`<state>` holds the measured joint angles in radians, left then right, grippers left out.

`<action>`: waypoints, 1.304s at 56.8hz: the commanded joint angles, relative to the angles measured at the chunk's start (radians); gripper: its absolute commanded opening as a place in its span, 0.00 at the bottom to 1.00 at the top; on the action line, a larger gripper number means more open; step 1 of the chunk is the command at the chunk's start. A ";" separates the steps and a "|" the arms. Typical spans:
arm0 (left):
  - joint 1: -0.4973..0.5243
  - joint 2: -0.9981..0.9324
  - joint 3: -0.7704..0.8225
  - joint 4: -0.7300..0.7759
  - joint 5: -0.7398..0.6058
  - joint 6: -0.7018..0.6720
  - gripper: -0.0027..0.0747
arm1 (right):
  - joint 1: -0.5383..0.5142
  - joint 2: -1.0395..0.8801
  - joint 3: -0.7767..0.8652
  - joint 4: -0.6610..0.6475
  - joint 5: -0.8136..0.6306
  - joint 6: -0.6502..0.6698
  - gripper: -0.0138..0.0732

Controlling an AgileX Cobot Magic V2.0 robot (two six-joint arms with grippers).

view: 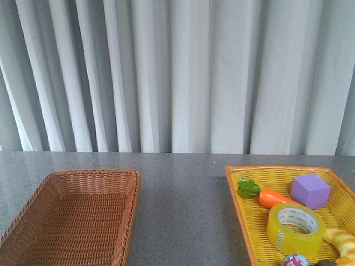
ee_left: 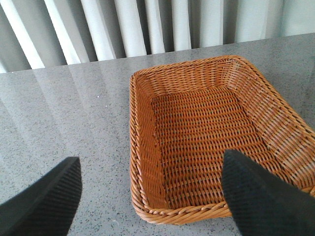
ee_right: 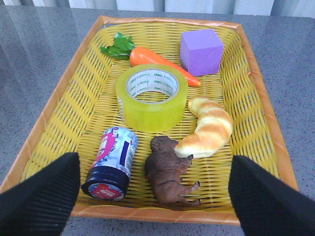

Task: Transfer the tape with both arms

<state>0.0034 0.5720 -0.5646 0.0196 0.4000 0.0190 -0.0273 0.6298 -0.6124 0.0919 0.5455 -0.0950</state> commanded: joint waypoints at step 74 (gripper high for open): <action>-0.271 0.071 -0.034 -0.034 -0.037 0.022 0.78 | -0.018 1.234 -1.084 -0.158 0.521 0.085 0.70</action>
<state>-0.2608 0.6389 -0.5646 0.0000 0.4329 0.0440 -0.0367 1.8763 -1.6545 -0.0456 1.0901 0.0000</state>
